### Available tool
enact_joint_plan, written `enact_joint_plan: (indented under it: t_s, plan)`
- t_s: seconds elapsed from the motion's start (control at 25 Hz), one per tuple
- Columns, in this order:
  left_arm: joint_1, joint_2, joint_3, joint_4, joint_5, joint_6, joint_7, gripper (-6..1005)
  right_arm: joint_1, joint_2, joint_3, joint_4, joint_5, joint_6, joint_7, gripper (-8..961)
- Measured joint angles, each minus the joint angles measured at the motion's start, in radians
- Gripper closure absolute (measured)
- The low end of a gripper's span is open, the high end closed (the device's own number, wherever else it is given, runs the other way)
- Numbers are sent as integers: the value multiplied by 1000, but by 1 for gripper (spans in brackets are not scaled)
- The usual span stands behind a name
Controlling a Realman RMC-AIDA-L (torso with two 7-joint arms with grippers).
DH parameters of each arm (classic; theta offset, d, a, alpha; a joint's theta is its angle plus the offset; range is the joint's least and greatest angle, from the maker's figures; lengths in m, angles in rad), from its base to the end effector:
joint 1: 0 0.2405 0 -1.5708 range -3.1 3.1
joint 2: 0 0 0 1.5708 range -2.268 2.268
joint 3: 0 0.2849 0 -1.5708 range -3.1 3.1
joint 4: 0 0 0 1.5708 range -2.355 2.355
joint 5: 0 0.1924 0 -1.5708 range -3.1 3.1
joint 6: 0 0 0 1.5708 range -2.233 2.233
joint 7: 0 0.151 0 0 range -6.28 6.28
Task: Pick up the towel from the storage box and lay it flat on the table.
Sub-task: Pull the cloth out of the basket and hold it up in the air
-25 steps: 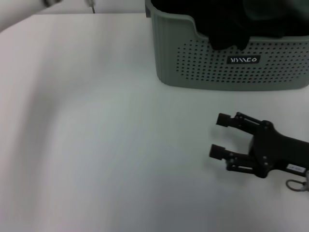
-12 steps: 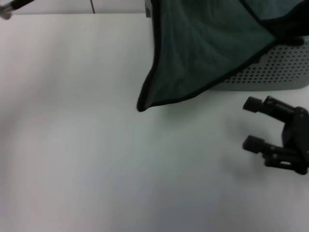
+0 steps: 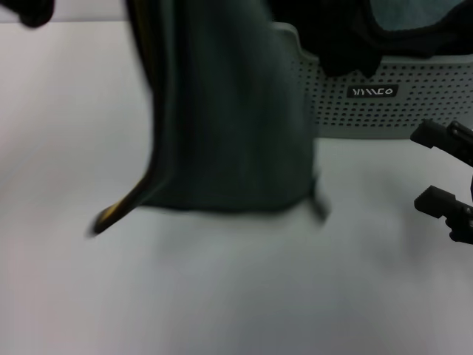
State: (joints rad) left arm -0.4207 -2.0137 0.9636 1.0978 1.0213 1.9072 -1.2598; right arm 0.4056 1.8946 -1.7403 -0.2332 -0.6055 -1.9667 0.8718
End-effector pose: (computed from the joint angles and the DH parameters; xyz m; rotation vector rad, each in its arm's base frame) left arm -0.1485 0.2871 0.1117 -2.3457 0.5250 -1.5603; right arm 0.2588 0.2494 0.0199 -2.5089 0.2514 1.5954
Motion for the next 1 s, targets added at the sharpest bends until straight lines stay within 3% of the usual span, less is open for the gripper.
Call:
enact_joint_plan:
  t_s: [0.24,0.6,1.0]
  plan:
    - [3,46,-17,18,18,81,-7,979,4,2,0,0,-1,-7,0,111]
    - [1,86,-15,24,70,119,2,978,18,6,-2,1,-25,28,8,112]
    - [-25,109,48,95,80,124,-8,977,17,-42,57,51,-19,18,77,111]
